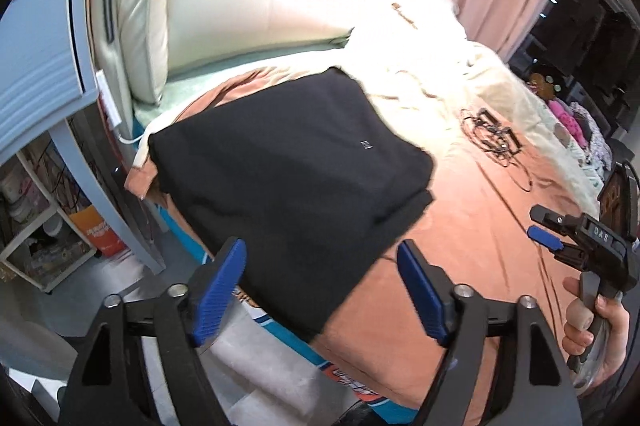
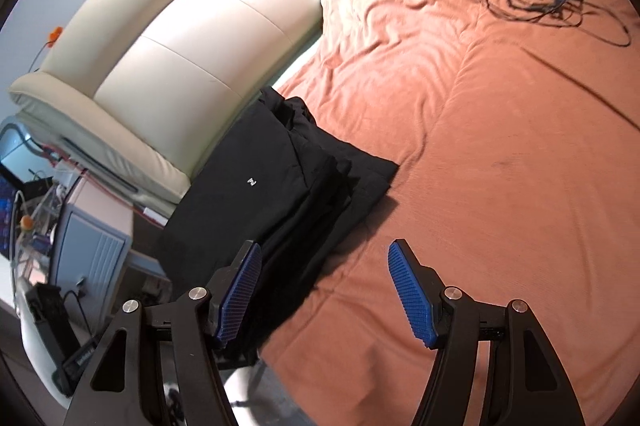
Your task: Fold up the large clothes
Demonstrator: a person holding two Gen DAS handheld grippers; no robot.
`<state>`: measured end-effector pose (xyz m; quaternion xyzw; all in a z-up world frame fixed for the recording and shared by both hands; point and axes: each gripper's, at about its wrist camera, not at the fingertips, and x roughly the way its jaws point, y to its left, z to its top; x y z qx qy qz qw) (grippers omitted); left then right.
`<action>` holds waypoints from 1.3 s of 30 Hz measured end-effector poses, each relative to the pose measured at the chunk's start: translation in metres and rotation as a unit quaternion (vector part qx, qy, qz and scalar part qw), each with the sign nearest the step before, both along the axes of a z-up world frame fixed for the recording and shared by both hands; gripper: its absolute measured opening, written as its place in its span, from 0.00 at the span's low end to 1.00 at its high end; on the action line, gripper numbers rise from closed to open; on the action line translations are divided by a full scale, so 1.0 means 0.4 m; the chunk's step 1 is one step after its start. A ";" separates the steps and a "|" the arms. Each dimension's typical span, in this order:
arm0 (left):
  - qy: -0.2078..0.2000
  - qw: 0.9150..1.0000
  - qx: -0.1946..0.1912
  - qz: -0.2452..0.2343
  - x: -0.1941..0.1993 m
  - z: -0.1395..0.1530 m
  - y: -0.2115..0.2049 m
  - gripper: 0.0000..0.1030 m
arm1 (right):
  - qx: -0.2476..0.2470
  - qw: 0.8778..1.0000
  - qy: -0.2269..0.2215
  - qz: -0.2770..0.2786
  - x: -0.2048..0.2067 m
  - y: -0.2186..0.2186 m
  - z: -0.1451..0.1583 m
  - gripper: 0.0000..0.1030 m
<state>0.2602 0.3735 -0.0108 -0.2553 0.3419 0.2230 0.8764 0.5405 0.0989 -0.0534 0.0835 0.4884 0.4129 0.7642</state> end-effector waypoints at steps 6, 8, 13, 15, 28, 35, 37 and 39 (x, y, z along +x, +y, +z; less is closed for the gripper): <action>-0.022 0.999 0.017 -0.016 -0.014 0.057 -0.102 0.91 | -0.001 0.999 -0.038 -0.009 -0.058 -0.147 0.071 0.90; -0.026 0.999 0.026 -0.019 -0.019 0.072 -0.133 0.95 | -0.002 0.999 -0.050 -0.014 -0.075 -0.190 0.091 0.97; -0.039 0.997 0.046 -0.044 -0.040 0.109 -0.227 0.97 | -0.009 0.996 -0.082 -0.029 -0.126 -0.298 0.142 1.00; -0.046 0.996 0.054 -0.055 -0.051 0.124 -0.265 0.97 | -0.010 0.995 -0.093 -0.038 -0.149 -0.341 0.158 1.00; -0.096 0.987 0.090 -0.097 -0.178 0.181 -0.471 0.98 | -0.011 0.985 -0.154 -0.080 -0.338 -0.572 0.229 1.00; -0.114 0.979 0.115 -0.121 -0.263 0.192 -0.568 0.98 | -0.009 0.978 -0.185 -0.097 -0.464 -0.667 0.253 1.00; -0.118 0.977 0.121 -0.130 -0.290 0.191 -0.598 0.98 | -0.008 0.976 -0.194 -0.102 -0.496 -0.693 0.257 1.00; -0.125 0.974 0.125 -0.139 -0.315 0.190 -0.629 0.98 | -0.009 0.973 -0.203 -0.109 -0.535 -0.722 0.260 1.00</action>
